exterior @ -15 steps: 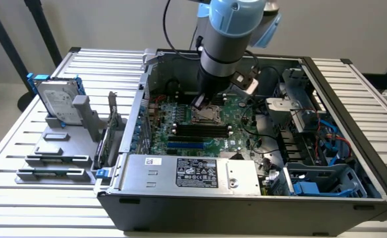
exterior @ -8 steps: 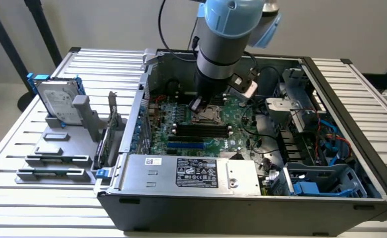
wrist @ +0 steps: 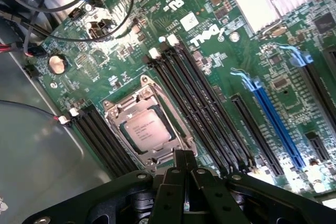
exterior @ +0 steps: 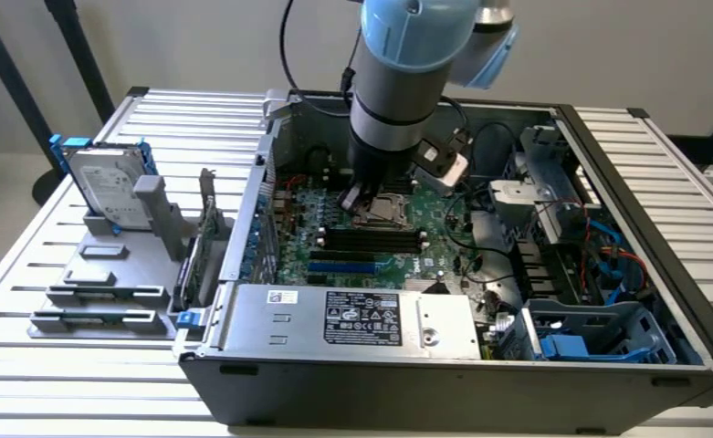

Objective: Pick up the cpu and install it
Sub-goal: 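Install the first cpu locking lever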

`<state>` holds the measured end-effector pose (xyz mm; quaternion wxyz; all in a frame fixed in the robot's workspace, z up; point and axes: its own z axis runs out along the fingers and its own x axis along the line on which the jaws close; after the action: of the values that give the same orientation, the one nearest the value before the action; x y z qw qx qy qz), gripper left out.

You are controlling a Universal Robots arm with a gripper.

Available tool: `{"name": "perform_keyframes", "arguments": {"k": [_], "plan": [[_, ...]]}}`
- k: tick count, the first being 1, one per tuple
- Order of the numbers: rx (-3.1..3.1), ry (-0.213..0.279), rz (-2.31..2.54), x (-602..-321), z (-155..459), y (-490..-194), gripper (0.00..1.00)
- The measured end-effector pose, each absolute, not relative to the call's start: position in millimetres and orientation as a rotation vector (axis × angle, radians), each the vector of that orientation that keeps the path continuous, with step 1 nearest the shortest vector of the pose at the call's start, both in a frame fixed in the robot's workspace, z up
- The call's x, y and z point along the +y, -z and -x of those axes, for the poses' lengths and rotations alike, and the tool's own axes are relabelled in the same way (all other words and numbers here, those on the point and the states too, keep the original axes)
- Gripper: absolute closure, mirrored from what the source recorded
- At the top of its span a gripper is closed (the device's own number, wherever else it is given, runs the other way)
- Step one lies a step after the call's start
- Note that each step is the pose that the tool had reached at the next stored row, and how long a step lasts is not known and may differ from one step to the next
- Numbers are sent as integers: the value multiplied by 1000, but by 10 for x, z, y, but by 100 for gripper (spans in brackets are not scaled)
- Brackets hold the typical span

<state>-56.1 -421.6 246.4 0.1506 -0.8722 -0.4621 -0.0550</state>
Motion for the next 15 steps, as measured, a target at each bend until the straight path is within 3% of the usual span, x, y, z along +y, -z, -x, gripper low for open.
{"name": "perform_keyframes", "arguments": {"k": [15], "plan": [[-1326,155,2504,-4187,652,-2341,89]]}}
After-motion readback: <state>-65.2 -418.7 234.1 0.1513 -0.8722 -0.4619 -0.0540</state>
